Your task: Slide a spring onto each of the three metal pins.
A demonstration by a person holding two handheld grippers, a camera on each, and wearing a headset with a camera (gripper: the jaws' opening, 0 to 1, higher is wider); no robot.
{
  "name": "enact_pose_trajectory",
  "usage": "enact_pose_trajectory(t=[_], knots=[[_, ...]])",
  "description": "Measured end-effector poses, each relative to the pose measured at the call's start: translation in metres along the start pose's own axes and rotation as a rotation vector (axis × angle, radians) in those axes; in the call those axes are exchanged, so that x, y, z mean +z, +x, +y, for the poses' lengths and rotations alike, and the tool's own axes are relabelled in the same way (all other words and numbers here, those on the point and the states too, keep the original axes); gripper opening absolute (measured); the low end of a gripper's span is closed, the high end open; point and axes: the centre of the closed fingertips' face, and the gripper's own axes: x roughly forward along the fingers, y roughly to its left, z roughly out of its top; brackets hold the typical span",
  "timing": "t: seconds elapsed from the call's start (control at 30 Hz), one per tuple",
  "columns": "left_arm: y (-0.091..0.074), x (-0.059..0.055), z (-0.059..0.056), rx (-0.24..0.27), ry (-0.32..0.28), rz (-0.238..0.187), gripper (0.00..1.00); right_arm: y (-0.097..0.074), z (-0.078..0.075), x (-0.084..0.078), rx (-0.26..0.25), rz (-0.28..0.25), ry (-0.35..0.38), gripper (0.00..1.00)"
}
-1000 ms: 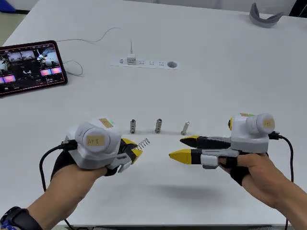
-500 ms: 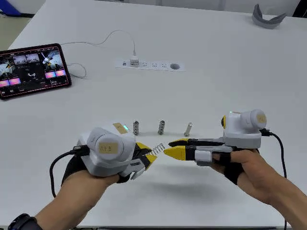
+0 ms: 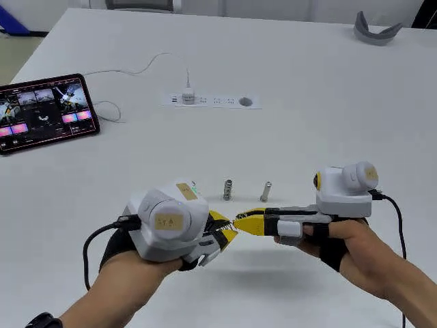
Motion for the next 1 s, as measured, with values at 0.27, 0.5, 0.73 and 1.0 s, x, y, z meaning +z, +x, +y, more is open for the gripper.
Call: enact_pose_trajectory(t=[0.27,0.5,0.73,1.0], knots=[[0.002,0.003,-0.002,-0.013,0.020,0.001,0.10,-0.003,-0.001,0.004,0.002,-0.012,-0.003,0.14],[0.003,0.003,-0.003,-0.025,0.026,-0.001,0.10,-0.004,0.004,0.005,0.010,-0.008,-0.023,0.13],[0.003,0.006,-0.003,-0.045,0.025,-0.019,0.10,-0.004,0.010,0.010,0.014,0.054,-0.102,0.12],[0.003,0.014,-0.005,-0.083,0.024,-0.039,0.10,-0.004,0.022,0.013,0.014,0.198,-0.264,0.12]])
